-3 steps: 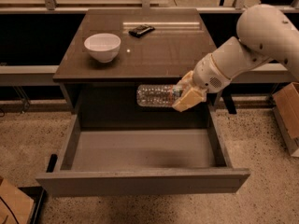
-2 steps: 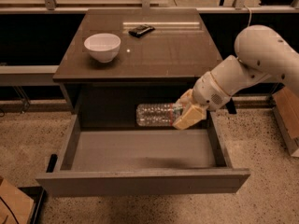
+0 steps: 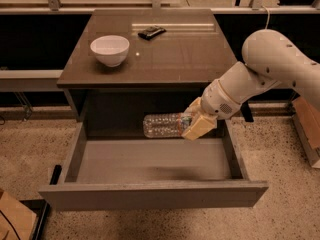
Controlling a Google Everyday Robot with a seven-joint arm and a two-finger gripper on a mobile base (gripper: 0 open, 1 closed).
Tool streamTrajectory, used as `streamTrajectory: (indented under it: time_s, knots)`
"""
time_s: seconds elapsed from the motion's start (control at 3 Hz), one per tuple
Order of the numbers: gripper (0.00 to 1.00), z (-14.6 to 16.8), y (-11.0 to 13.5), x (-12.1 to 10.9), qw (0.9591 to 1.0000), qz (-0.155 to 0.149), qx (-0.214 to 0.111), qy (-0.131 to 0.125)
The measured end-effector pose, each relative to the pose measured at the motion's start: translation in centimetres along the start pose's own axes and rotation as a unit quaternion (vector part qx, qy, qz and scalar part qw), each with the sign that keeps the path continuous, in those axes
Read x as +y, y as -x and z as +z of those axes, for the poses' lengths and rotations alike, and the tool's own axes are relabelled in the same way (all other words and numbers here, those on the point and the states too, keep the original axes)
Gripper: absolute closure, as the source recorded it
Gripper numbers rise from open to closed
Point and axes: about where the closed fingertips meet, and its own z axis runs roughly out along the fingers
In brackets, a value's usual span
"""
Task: Place water bottle into top drawer
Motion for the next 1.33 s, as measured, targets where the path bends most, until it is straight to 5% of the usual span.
streamTrajectory:
  time_s: [0.33,1.33]
  knots:
    - [1.00,3.1,-1.2,-0.8,0.9998,-0.007,0.018,-0.002]
    - [0.34,12.6,-5.8,-2.7,0.9983,0.049,-0.010,0.031]
